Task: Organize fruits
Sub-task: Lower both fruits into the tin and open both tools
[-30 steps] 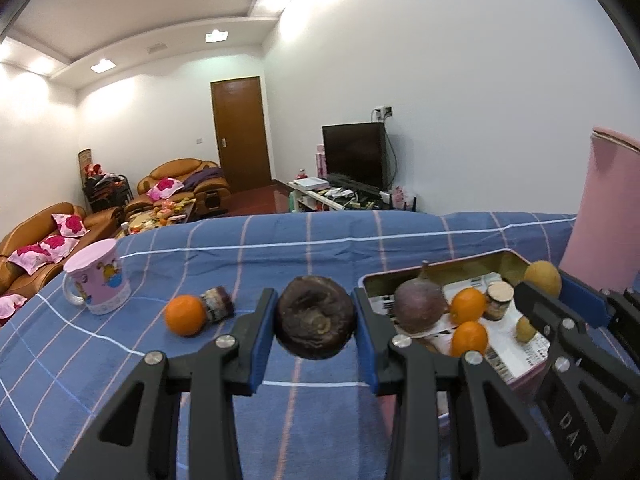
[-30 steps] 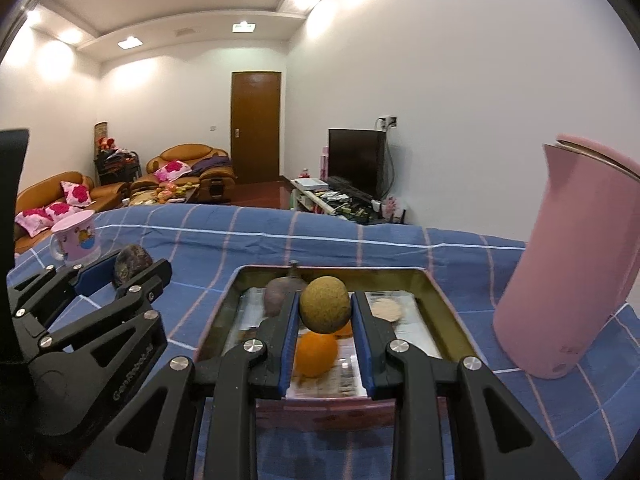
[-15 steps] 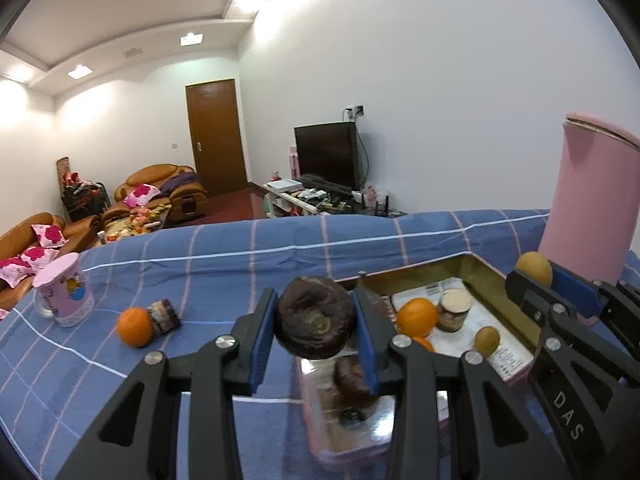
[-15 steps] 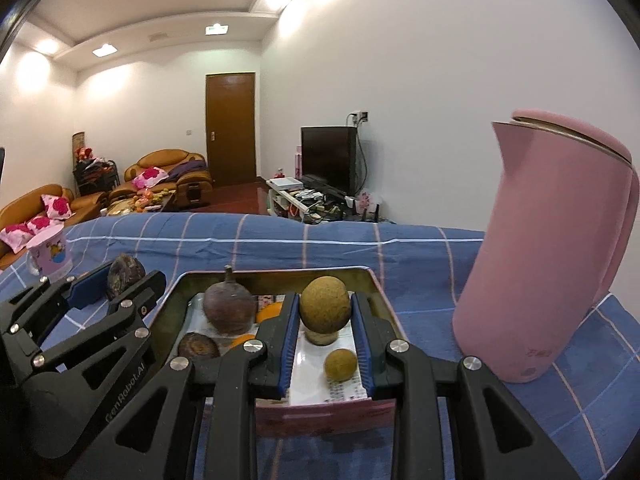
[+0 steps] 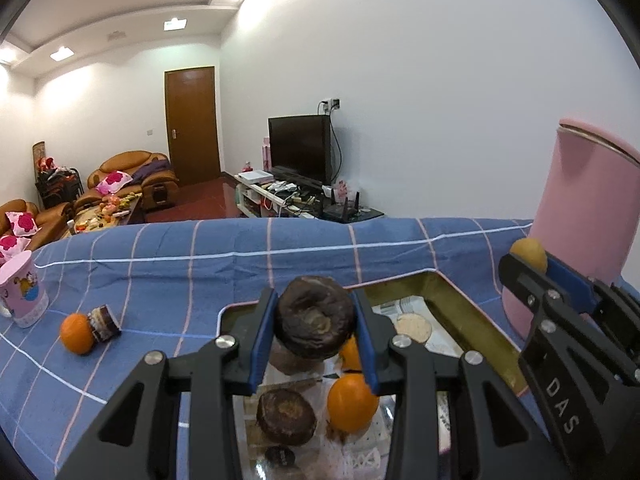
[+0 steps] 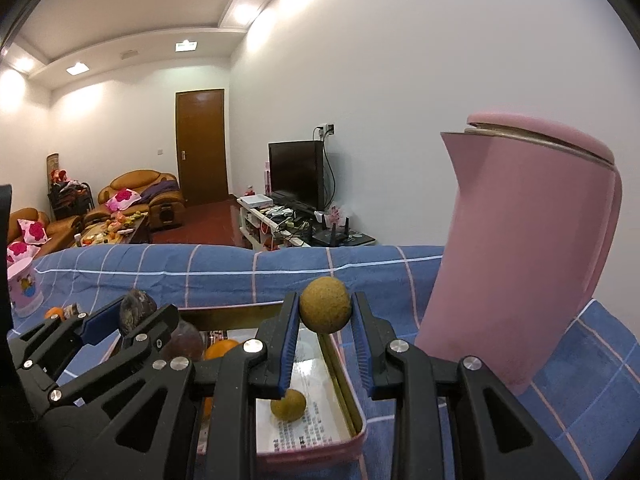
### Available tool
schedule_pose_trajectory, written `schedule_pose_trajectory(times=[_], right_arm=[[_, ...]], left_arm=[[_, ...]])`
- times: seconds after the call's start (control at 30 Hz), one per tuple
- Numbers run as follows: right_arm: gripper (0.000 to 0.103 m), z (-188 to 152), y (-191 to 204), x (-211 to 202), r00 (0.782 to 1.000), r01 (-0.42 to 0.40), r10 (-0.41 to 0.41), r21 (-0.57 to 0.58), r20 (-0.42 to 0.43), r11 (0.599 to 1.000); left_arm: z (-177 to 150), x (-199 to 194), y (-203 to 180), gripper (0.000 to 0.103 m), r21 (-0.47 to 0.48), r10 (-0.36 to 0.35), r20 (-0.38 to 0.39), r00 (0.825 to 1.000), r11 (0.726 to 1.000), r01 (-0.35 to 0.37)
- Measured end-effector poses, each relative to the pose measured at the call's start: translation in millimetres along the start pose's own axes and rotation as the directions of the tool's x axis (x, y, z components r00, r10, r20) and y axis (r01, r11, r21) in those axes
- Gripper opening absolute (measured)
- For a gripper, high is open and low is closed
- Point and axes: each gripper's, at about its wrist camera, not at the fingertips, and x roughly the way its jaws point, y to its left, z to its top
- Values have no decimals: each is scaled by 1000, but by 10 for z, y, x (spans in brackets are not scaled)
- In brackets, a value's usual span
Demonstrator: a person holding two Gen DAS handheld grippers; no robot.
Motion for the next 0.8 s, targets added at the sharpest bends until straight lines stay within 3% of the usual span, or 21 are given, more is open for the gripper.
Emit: schedule_pose_trajectory(times=[0.17, 0.43, 0.57, 0.8], right_arm=[[28, 22, 30, 127, 1000, -20, 20, -11, -17, 1000], [28, -31, 74, 365, 988, -99, 97, -14, -123, 995], [28, -65, 100, 464, 970, -163, 162, 7, -180, 987], [28, -127, 39, 616, 921, -278, 295, 100, -254, 955]], left_arm=[[-3, 113, 55, 39, -13, 10, -42, 999, 1000, -10], [-15, 200, 94, 39, -4, 20, -96, 995, 1000, -20], [-28, 251, 102, 39, 1, 17, -127, 992, 1000, -17], [-60, 287, 107, 39, 26, 16, -168, 986, 1000, -12]])
